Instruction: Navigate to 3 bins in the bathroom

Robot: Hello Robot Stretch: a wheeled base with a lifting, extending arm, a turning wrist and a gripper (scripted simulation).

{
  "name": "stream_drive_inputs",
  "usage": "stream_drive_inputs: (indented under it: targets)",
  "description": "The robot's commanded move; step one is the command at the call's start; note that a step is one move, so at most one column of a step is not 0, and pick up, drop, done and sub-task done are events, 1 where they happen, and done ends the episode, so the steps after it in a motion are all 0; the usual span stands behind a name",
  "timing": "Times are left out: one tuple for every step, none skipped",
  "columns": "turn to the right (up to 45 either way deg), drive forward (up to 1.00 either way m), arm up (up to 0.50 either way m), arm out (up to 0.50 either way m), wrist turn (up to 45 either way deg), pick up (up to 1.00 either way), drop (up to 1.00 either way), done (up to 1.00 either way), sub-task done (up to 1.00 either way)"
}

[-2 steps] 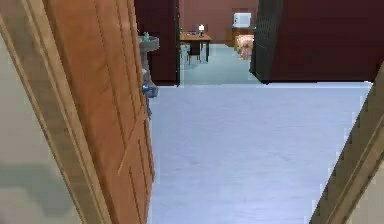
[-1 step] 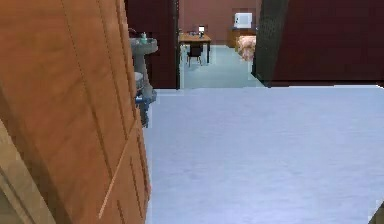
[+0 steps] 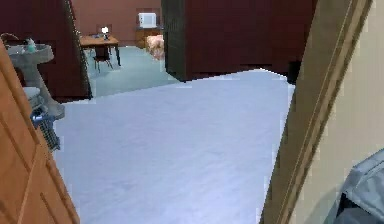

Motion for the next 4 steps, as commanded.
stream_drive_inputs:
  targets:
    - [0.0,0.2,0.0,0.0,0.0,0.0,0.0,0.0,0.0]
    - [0.0,0.8,0.0,0.0,0.0,0.0,0.0,0.0,0.0]
    - [45.0,0.0,0.0,0.0,0.0,0.0,0.0,0.0,0.0]
    - [24.0,0.0,0.0,0.0,0.0,0.0,0.0,0.0,0.0]
